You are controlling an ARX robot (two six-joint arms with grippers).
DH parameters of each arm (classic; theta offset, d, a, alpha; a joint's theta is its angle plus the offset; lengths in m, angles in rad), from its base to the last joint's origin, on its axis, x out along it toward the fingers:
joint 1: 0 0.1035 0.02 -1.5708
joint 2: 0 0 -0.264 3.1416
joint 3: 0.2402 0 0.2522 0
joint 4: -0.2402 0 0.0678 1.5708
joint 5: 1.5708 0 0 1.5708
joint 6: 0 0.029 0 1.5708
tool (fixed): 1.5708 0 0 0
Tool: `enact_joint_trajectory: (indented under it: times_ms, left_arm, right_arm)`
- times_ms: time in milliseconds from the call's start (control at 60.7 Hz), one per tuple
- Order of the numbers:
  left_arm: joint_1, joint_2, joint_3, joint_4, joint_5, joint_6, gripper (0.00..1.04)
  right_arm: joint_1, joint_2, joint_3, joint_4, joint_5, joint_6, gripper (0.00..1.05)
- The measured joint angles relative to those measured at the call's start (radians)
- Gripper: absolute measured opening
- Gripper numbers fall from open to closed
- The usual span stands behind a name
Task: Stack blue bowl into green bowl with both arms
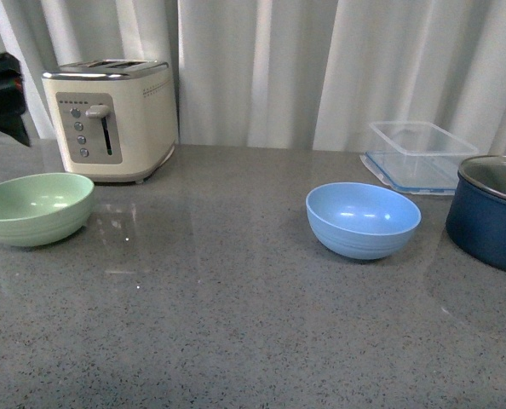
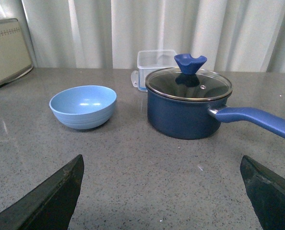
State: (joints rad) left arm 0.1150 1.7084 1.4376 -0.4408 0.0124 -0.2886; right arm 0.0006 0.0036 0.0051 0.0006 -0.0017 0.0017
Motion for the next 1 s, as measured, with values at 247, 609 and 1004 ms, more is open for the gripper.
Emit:
enact_joint_trajectory:
  times_ms: [247,609,1004]
  left_arm:
    - [0.014,0.132,0.106,-0.050,-0.037,-0.010,0.98]
    - [0.025,0.248,0.205,-0.077,-0.051,-0.029,0.98]
    - [0.000,0.349,0.285,-0.146,-0.072,-0.027,0.62]
  right_arm:
    - [0.000,0.000,0.000,0.000,0.000,0.000,0.95]
    - [0.000,0.000,0.000,0.000,0.000,0.000,0.95]
    - [0.000,0.000,0.000,0.000,0.000,0.000,0.95]
